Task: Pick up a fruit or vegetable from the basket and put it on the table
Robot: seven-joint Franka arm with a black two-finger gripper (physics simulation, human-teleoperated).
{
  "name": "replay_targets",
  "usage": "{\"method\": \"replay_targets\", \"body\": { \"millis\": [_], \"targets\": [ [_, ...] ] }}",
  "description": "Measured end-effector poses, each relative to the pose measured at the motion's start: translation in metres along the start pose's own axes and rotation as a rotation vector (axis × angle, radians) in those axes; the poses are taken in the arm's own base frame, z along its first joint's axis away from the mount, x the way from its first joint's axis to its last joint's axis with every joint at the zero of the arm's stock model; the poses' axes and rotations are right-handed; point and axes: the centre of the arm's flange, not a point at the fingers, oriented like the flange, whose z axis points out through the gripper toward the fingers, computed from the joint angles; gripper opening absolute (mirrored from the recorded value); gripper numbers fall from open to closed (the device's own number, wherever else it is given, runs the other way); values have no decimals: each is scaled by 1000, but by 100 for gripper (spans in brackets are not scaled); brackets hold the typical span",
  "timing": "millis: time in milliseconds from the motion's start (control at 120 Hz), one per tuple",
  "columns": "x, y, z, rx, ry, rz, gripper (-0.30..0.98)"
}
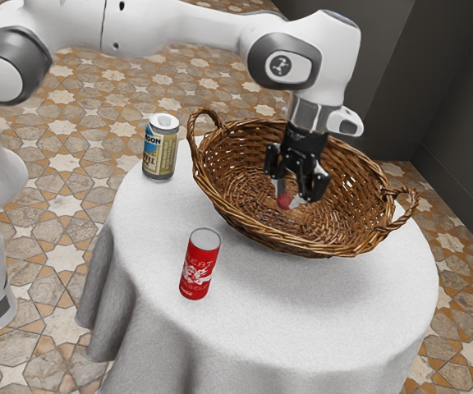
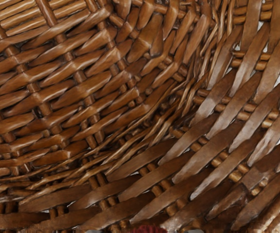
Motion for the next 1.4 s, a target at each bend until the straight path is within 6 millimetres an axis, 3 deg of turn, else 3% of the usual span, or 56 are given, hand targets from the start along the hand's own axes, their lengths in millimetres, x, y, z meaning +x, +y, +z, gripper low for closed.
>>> {"method": "replay_targets", "body": {
  "millis": [175, 425, 683, 975, 1400],
  "targets": [
    [-24, 7, -9, 19, 9, -3, 17],
    [-46, 33, -6, 51, 27, -10, 17],
    [-73, 87, 13, 81, 39, 34, 16],
    [-54, 86, 36, 108, 22, -27, 16],
    [-53, 117, 79, 140, 1, -20, 16]
  ]
}}
